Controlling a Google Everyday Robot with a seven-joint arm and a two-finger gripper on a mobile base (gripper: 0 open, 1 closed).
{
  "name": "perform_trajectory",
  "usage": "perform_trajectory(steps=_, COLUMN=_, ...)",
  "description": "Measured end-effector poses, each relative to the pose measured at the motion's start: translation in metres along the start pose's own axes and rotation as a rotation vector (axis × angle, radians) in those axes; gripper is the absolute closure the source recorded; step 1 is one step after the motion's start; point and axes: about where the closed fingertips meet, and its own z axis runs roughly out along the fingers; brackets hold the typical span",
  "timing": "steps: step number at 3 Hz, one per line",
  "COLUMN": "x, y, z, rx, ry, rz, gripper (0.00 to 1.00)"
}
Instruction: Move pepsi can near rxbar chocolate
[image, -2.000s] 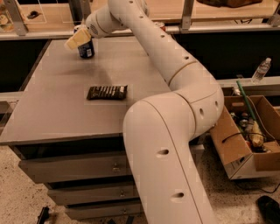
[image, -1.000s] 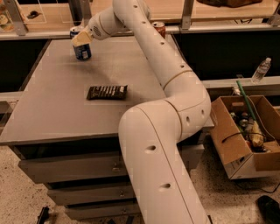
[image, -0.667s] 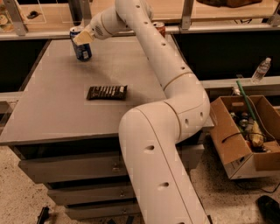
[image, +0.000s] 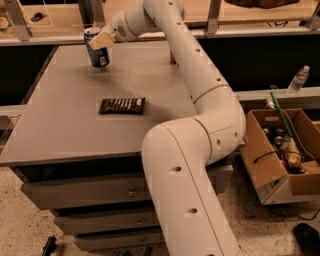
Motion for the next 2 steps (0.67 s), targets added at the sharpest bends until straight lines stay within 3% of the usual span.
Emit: perform_trajectory(steps=2, x=0.002, y=0.001, z=-0.06, rx=-0.02, ry=0.021, rz=-0.027, gripper=1.0)
